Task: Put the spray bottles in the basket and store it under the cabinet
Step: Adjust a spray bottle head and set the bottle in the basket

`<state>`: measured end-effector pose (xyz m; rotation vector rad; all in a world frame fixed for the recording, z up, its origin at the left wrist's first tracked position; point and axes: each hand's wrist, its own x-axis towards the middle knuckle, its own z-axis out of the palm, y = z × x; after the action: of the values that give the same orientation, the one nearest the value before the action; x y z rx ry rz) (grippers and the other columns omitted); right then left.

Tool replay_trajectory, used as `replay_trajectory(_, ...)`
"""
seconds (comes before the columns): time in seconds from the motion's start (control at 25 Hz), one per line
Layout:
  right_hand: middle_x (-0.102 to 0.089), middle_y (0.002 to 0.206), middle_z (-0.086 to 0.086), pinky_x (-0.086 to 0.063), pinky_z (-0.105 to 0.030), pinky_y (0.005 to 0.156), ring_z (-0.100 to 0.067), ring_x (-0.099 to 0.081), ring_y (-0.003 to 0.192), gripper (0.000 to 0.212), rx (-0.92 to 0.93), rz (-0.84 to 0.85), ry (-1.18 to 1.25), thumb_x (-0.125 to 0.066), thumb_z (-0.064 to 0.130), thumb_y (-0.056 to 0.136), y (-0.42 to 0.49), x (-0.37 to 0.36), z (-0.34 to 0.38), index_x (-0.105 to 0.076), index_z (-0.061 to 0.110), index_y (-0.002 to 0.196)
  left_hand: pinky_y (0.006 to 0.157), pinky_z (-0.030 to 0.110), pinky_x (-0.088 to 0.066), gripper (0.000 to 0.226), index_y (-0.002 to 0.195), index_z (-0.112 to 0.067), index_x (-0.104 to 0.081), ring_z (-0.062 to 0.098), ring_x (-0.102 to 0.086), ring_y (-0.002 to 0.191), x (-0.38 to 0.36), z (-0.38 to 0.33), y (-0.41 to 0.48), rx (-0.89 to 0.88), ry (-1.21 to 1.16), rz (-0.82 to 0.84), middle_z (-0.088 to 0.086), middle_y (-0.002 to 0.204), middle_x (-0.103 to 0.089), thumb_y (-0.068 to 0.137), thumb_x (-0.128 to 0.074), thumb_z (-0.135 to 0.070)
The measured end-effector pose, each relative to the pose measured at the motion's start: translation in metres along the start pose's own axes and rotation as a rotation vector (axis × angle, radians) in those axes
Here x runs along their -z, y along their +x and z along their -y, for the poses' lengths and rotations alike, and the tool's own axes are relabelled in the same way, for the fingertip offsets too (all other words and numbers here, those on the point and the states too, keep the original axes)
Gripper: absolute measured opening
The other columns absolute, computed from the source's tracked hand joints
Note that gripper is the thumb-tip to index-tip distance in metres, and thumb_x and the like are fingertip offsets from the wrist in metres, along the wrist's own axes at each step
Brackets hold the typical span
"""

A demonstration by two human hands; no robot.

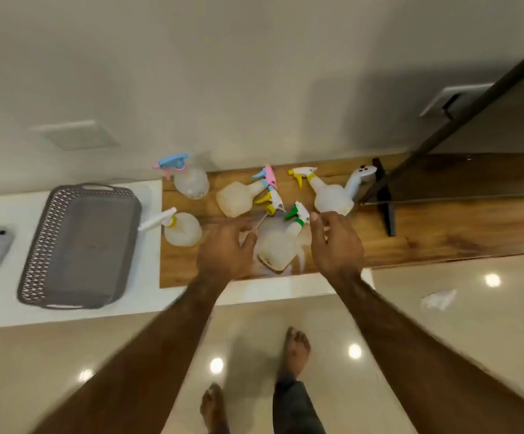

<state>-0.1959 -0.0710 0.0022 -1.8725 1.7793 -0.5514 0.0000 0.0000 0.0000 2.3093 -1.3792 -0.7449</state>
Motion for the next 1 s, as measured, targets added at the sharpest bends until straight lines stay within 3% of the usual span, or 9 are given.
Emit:
replay_trajectory(0.08,-0.071,0.103,-0.004,-0.046,-0.033,0.076,-0.026,-0.065,0.096,0.038,-0.048,0.073,-0.019,-0.046,0.047,0.102,0.017,-0.031,-0.02,-0.067,0.016,0.108,0.097,0.039,-0.055,0.032,0.121,-0.018,-0.075,0.028,-0.068,0.117,-0.028,0.019,0.015,0.09,-0.005,-0.043,0.004,0.124,-0.075,0.095,-0.07,-0.035)
replay_trajectory(0.2,-0.071,0.103,-0.006,-0.049,-0.035,0.077,-0.029,-0.065,0.096,0.032,-0.043,0.186,-0.095,-0.054,0.044,0.098,0.045,-0.074,-0.035,-0.069,0.016,0.103,0.096,0.044,-0.054,0.047,0.13,-0.012,-0.067,0.035,-0.066,0.117,-0.058,0.055,0.016,0.197,0.096,-0.106,0.012,0.128,-0.07,0.091,-0.077,-0.036)
replay_trajectory(0.36,-0.071,0.104,-0.008,-0.054,-0.038,0.077,-0.03,-0.066,0.096,0.027,-0.029,0.238,-0.19,-0.06,0.037,0.094,0.088,-0.131,-0.03,-0.07,0.014,0.103,0.1,0.055,-0.053,0.083,0.145,-0.013,-0.051,0.037,-0.057,0.129,-0.094,0.1,0.015,0.326,0.202,-0.109,0.014,0.145,-0.058,0.082,-0.079,-0.059)
replay_trajectory(0.52,-0.068,0.113,-0.008,-0.054,-0.039,0.081,-0.029,-0.064,0.105,0.033,-0.047,0.265,-0.318,-0.058,0.039,0.096,0.116,-0.167,-0.01,-0.067,0.015,0.115,0.094,0.053,-0.057,0.108,0.154,-0.022,-0.037,0.033,-0.058,0.127,-0.103,0.115,0.013,0.366,0.113,-0.092,0.007,0.145,-0.056,0.069,-0.085,-0.069)
replay_trajectory(0.68,-0.067,0.119,-0.007,-0.056,-0.044,0.087,-0.027,-0.062,0.11,0.039,-0.07,0.229,-0.362,-0.058,0.042,0.096,0.115,-0.182,0.01,-0.066,0.015,0.122,0.092,0.051,-0.061,0.109,0.155,-0.023,-0.035,0.029,-0.061,0.125,-0.098,0.115,0.01,0.436,-0.018,-0.033,0.003,0.143,-0.054,0.069,-0.089,-0.063)
replay_trajectory(0.76,-0.069,0.115,-0.005,-0.057,-0.041,0.084,-0.024,-0.063,0.106,0.036,-0.068,0.104,-0.274,-0.059,0.042,0.095,0.101,-0.175,0.022,-0.069,0.015,0.116,0.094,0.042,-0.059,0.104,0.152,-0.025,-0.037,0.022,-0.06,0.123,-0.089,0.112,-0.001,0.458,-0.123,-0.058,-0.002,0.142,-0.054,0.07,-0.087,-0.063)
replay_trajectory(0.84,-0.072,0.104,0.0,-0.057,-0.036,0.079,-0.016,-0.066,0.095,0.029,-0.075,0.084,-0.077,-0.06,0.041,0.095,0.081,-0.162,0.035,-0.072,0.017,0.107,0.094,0.029,-0.052,0.099,0.15,-0.029,-0.038,0.012,-0.055,0.119,-0.079,0.105,-0.016,0.454,-0.248,-0.076,-0.012,0.137,-0.052,0.069,-0.082,-0.068)
replay_trajectory(1.0,-0.074,0.084,0.007,-0.059,-0.04,0.075,-0.013,-0.069,0.081,0.044,-0.197,0.497,0.23,-0.062,0.062,0.086,0.03,-0.15,0.071,-0.074,0.02,0.094,0.095,0.013,-0.047,0.094,0.144,-0.038,-0.038,0.005,-0.056,0.114,-0.074,0.098,-0.033,0.328,-0.438,-0.132,-0.024,0.133,-0.046,0.067,-0.076,-0.077)
